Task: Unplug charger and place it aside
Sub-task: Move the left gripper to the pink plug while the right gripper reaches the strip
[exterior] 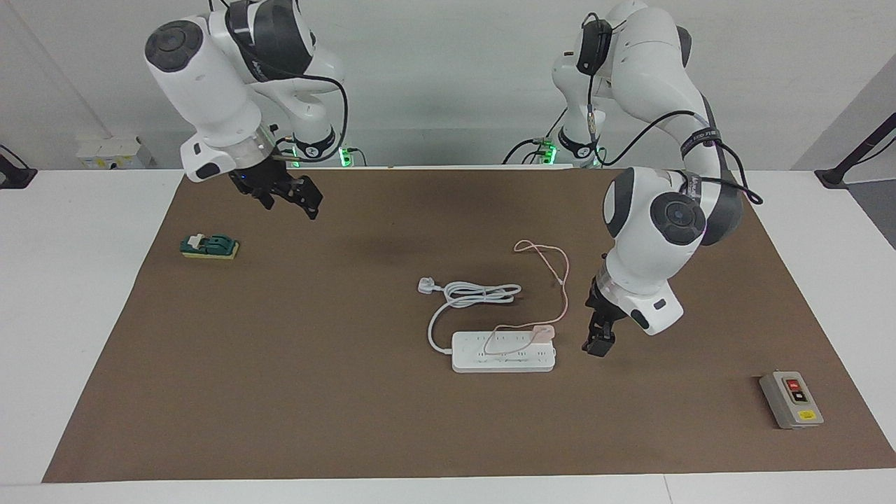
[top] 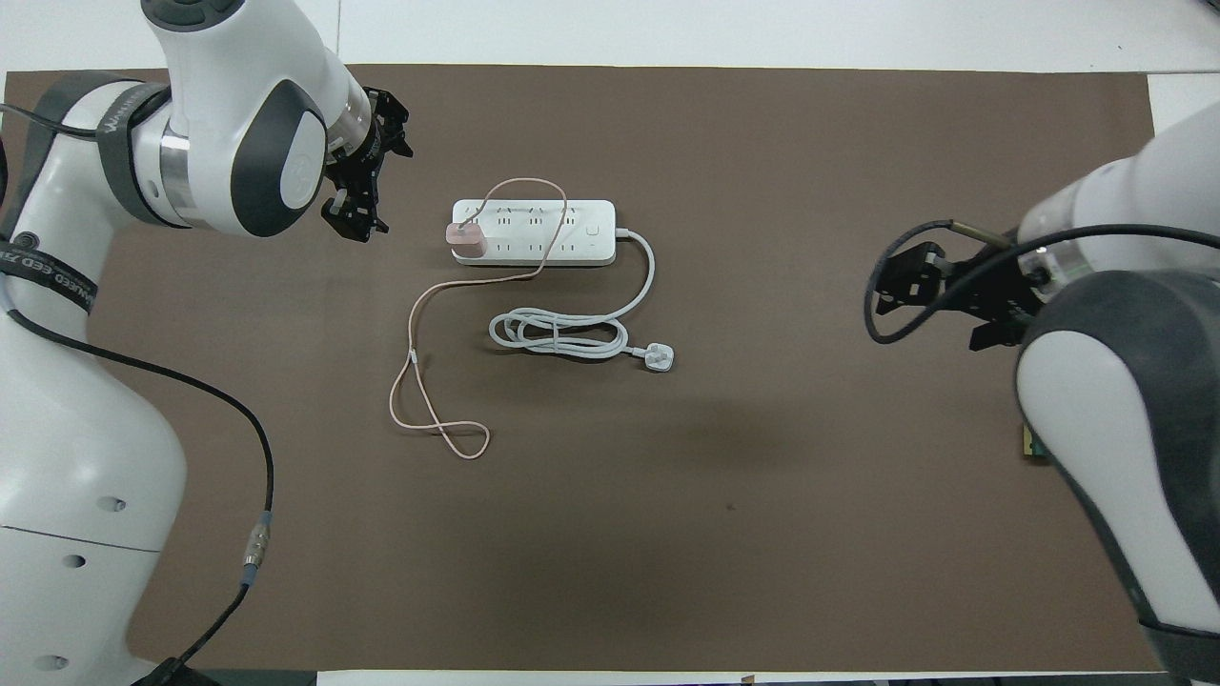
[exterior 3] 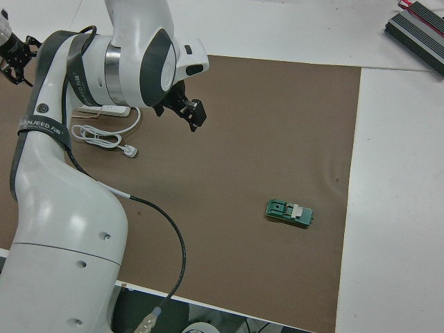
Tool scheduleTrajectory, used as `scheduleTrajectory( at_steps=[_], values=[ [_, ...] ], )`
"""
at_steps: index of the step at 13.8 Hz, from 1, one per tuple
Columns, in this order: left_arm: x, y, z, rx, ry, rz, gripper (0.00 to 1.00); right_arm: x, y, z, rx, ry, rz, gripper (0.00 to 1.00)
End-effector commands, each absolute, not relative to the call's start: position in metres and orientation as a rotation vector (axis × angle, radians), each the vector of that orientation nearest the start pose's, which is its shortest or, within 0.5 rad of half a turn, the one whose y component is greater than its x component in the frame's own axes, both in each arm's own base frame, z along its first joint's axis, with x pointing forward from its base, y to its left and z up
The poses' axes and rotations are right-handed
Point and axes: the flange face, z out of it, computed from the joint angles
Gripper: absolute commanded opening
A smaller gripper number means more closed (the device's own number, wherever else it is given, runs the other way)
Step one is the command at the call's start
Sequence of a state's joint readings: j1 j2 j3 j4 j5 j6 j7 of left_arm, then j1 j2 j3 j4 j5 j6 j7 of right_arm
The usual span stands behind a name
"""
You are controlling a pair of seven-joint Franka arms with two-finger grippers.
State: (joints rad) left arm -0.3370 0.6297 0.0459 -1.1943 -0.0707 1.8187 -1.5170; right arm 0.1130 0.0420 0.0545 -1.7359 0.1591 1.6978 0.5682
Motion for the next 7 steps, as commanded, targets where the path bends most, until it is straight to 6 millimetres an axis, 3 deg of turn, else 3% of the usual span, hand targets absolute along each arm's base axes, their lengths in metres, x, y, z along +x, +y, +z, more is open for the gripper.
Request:
scheduleTrajectory(
  at_steps=[1,5,7],
  values=[
    [0.703,-0.237,0.398,-2.520,-1.907,-0.008,1.00,0.572,0.152,0.504,-2.822,0.827,0.240,1.00],
    [0.689,-0.249,0.376,-2.440,-2.034,-0.029,1.00,0.587,0.225,0.461,-2.636,1.035,0.260,1.00],
    [0.682,-0.254,0.369,-2.443,-2.045,-0.037,1.00,0.592,0.251,0.441,-2.548,1.134,0.318,1.00]
  ],
)
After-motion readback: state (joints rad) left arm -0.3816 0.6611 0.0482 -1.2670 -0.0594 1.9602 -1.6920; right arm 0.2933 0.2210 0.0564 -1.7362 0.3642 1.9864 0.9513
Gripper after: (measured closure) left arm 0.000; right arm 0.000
